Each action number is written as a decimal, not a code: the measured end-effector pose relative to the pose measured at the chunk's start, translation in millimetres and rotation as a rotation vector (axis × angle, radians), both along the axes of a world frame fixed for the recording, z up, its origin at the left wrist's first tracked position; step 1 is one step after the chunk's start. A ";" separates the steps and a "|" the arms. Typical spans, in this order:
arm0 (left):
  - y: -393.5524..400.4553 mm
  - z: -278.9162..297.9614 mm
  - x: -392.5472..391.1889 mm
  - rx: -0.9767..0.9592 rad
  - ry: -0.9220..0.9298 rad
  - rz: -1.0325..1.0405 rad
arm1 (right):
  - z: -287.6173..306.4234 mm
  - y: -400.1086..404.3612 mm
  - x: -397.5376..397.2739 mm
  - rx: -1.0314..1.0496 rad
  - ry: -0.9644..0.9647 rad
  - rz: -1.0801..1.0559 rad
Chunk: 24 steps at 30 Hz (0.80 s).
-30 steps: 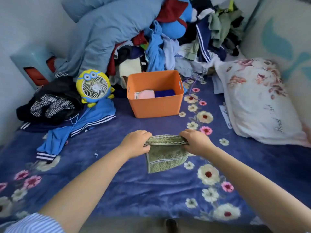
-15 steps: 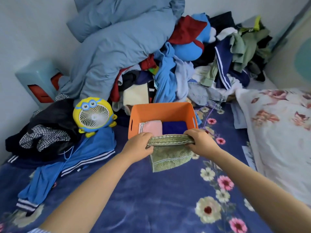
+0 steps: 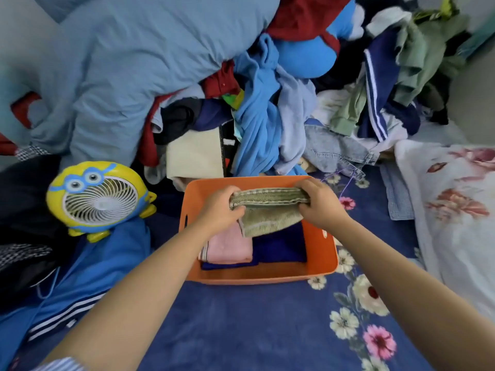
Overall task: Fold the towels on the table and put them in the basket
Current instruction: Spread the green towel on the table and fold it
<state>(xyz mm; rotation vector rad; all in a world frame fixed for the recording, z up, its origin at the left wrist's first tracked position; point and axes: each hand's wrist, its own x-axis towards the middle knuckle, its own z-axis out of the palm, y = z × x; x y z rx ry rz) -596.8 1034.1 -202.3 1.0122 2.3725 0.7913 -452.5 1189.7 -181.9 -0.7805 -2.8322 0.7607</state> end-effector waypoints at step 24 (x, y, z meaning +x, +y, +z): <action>131.2 -239.4 -36.7 -0.006 -0.144 0.343 | -230.3 71.8 -72.2 0.122 -0.200 -0.371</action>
